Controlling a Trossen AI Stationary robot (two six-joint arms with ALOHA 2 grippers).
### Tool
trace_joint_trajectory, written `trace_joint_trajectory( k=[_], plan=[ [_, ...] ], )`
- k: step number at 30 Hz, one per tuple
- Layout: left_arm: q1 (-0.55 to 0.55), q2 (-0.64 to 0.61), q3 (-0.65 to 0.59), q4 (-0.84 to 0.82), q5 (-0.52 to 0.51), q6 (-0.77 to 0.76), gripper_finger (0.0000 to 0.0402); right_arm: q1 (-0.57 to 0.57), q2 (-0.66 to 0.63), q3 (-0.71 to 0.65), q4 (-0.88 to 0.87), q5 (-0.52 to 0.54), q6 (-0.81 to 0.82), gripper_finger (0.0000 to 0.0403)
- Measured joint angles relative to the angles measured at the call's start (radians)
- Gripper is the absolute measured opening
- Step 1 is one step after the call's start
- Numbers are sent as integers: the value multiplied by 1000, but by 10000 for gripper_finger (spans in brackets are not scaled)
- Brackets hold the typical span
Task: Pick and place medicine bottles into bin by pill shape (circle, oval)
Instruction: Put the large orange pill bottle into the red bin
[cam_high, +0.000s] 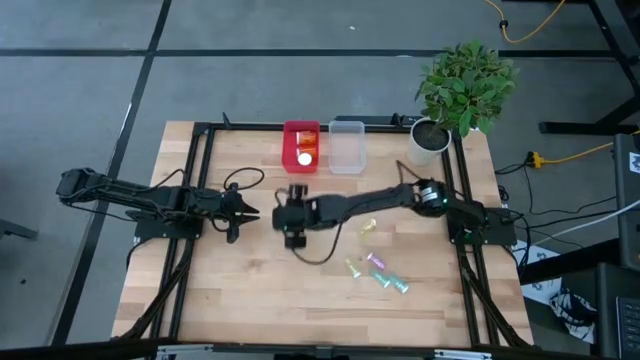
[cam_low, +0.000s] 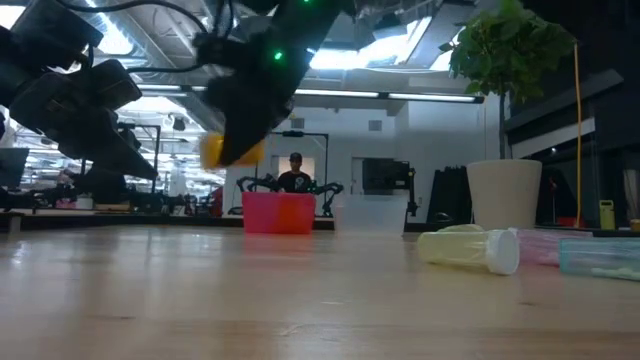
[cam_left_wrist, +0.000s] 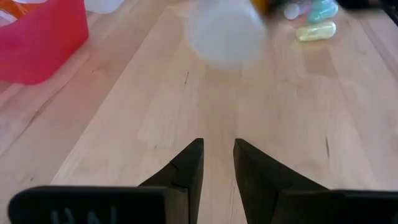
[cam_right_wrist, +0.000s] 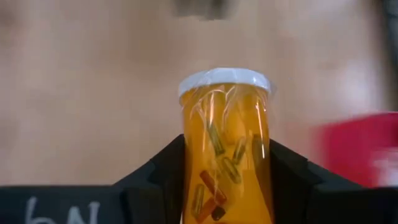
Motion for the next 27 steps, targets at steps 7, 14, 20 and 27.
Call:
trace_joint_trajectory(
  k=[7,14,20,27],
  plan=[
    [0,0,0,0,0,-41,82,-196,-133,0,-10,-96,-152,166],
    [0,0,0,0,-2,38,82,-421,-138,1,35,-423,-142,168],
    [0,0,0,-1,-30,64,82,-519,-119,0,60,-516,-43,195],
    [0,0,0,-1,-35,65,82,-560,-115,0,96,-614,34,229]
  ],
)
